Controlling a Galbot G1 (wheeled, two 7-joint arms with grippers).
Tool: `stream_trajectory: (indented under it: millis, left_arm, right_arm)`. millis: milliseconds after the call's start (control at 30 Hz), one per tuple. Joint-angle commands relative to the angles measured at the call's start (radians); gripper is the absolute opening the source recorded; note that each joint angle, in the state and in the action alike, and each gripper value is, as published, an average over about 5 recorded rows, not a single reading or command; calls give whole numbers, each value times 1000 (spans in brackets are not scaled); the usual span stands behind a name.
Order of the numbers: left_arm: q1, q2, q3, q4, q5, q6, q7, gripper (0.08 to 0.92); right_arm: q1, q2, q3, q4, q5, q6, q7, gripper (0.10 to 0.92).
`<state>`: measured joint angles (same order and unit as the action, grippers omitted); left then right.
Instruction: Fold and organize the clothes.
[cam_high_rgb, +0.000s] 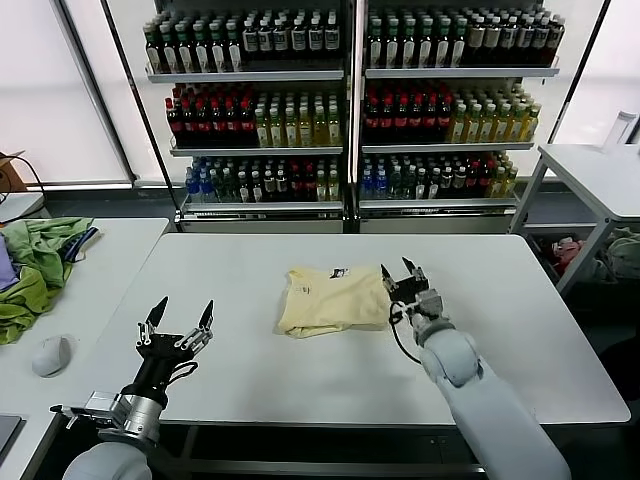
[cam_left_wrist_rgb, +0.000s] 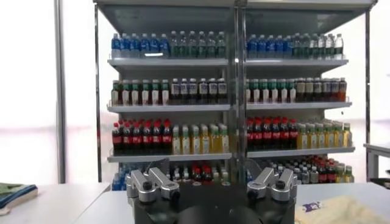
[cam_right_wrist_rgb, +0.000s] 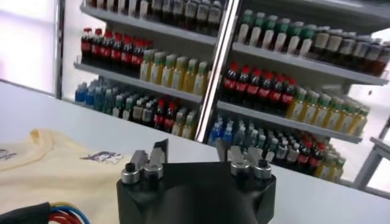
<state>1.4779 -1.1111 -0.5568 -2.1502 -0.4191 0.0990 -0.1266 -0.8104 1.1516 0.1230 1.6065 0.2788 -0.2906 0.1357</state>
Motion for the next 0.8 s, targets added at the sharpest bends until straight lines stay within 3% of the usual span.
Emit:
stream_trajectory:
  millis: [33, 267, 800]
  left_arm:
    - [28, -31, 8, -36, 60, -1, 8, 823]
    - [37, -64, 9, -63, 64, -3, 22, 823]
    - [80, -115, 4, -119, 92, -16, 53, 823]
  right_arm:
    - [-555, -7, 322, 464, -62, 102, 17, 640]
    - [-740, 33, 403, 561, -99, 151, -2, 806]
    - [-708, 30, 401, 607, -114, 164, 20, 823]
